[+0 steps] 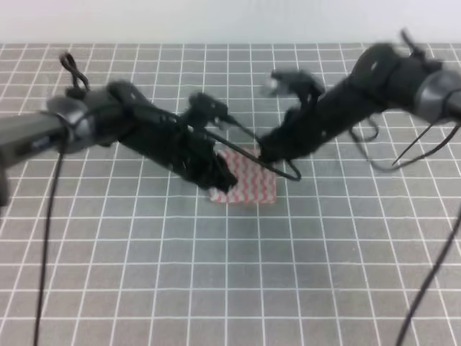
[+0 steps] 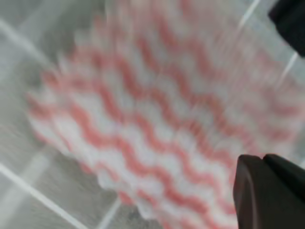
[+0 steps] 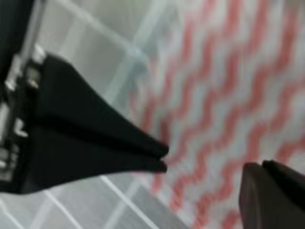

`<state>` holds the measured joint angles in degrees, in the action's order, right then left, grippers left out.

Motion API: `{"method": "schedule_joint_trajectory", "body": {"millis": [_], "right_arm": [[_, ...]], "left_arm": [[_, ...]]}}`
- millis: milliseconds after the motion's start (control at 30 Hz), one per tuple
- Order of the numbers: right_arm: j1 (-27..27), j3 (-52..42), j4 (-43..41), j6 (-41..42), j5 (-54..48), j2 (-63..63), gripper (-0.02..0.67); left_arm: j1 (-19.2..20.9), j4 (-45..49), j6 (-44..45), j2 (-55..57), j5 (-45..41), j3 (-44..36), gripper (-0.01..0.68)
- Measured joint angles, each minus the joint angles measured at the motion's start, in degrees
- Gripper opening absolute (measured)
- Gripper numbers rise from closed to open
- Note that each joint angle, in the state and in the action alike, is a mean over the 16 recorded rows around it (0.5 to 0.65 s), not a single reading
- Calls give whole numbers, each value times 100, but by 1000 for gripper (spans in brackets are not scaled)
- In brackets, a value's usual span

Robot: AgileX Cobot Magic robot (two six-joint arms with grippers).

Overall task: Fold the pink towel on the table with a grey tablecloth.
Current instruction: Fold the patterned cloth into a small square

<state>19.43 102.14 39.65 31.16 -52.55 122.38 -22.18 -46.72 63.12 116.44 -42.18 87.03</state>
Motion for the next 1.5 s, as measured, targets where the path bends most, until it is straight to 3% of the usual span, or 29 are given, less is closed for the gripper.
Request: {"method": "schedule_joint_trajectory", "body": {"millis": [267,500,1000,1267,1500], "right_arm": [[-85,-238,-24,-2,643,-1185,-15],[-121,-1217,-1,15,1681,-2508,-15],[-122,-4556,390,29,3998,-5661,-15],[-121,-5572,554,30,4193,-6898,-16],[-121,-6064,650,29,4018,-7730,-16]], "left_arm": [[32,109,-48,-1470,595,-113,-1],[56,332,-448,-2925,1235,-709,-1],[59,604,-1765,-6171,2346,-3480,-1],[60,833,-2372,-7996,2527,-4816,-2],[60,2058,-3904,-9375,1884,-5566,-2]]}}
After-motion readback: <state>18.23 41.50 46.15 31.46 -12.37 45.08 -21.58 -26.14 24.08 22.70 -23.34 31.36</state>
